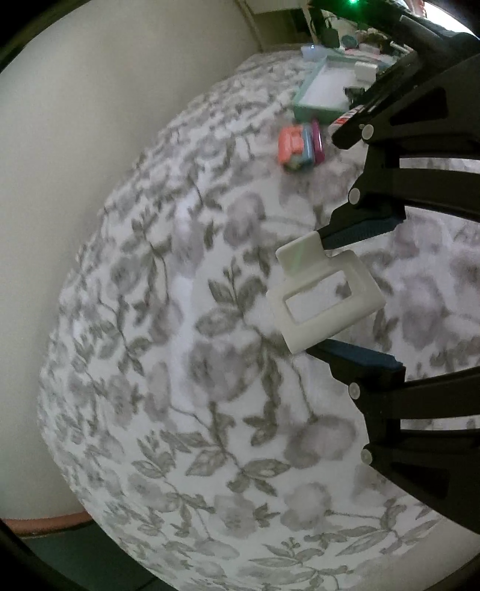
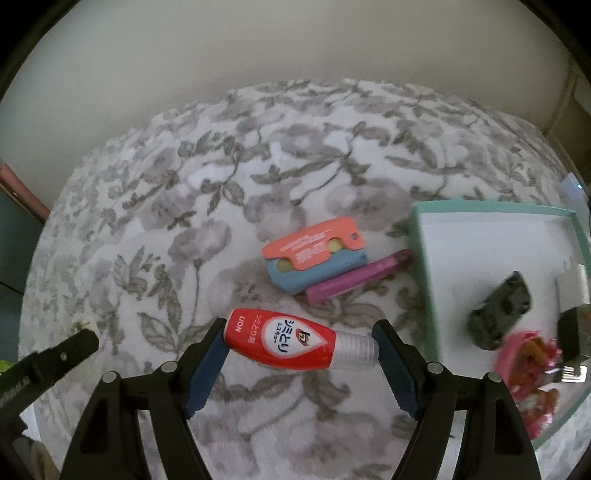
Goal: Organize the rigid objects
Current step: 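Carry the clip and glue bottle over the tray and open both grippers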
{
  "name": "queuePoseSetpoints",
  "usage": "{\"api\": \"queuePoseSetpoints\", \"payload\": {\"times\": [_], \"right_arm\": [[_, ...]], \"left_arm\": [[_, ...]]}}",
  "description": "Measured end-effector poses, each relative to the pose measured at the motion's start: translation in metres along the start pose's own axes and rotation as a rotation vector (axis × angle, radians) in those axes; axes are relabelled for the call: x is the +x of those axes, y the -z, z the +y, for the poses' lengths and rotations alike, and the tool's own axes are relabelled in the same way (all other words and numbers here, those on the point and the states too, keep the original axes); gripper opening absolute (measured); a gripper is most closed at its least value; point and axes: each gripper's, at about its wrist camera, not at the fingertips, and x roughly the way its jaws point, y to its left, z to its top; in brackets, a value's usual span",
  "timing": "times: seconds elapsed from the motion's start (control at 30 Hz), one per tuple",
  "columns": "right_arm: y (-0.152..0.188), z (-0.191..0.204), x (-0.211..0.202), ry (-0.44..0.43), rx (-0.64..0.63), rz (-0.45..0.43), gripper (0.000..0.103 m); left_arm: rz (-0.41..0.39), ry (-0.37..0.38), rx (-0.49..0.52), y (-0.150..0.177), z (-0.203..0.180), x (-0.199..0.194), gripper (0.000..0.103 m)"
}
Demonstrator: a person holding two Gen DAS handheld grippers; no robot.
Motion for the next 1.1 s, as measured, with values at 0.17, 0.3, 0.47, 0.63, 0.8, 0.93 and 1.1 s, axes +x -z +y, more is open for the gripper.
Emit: {"api": "queuePoseSetpoints", "payload": {"times": [0.17,0.3,0.47,0.63,0.8,0.93,1.1], "right_arm": [[0.000,-0.034,-0.032,-0.005,0.031,-0.030,0.080],[0.002,-0.068,-0.055,0.006,0.059,-0.056,0.080],[0.004,-0.117,-0.078,0.038,0.110,-0.080,0.080],[0.007,-0.161,-0.084,0.061,0.158,-0.090,0.080],[0.011,-0.193,-0.077,0.070,0.206,-0.076,0.080],[0.012,-0.210,-0.071,0.085,0.214,-0.060,0.080],[0.014,-0.229,-0.067,0.090,0.227,-0.044,0.080]], "left_arm": [[-0.027,0.032,0.053,0.008,-0.035,-0.016,0.052],[-0.040,0.041,0.121,0.015,-0.072,-0.020,0.052],[-0.049,0.090,0.201,0.027,-0.120,-0.028,0.052],[-0.034,0.126,0.276,0.042,-0.166,-0.023,0.052],[0.003,0.149,0.300,0.055,-0.197,-0.008,0.052],[0.026,0.128,0.336,0.069,-0.218,0.007,0.052],[0.067,0.135,0.356,0.083,-0.239,0.024,0.052]]}}
